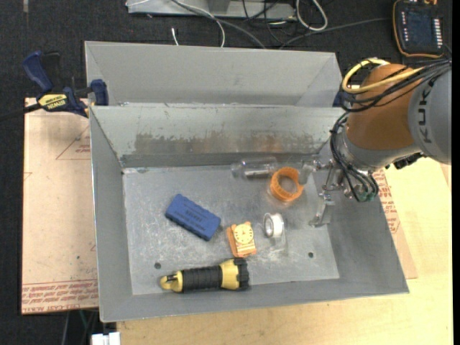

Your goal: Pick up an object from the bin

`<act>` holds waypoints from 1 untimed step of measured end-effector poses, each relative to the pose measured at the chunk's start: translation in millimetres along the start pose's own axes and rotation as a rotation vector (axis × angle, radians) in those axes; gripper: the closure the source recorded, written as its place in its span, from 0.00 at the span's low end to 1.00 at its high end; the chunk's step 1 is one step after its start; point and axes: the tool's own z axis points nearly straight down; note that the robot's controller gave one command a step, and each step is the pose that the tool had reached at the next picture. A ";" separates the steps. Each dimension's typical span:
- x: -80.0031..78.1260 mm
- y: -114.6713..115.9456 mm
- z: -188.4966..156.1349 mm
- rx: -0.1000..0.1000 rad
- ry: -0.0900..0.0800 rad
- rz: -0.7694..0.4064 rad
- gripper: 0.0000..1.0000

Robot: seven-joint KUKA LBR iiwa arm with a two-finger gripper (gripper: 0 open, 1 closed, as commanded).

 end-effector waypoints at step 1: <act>-2.1 0.5 -4.6 0.001 -0.008 -0.003 0.00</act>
Offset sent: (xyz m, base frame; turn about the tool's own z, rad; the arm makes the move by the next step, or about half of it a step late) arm 0.0560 0.0198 -0.0607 0.0771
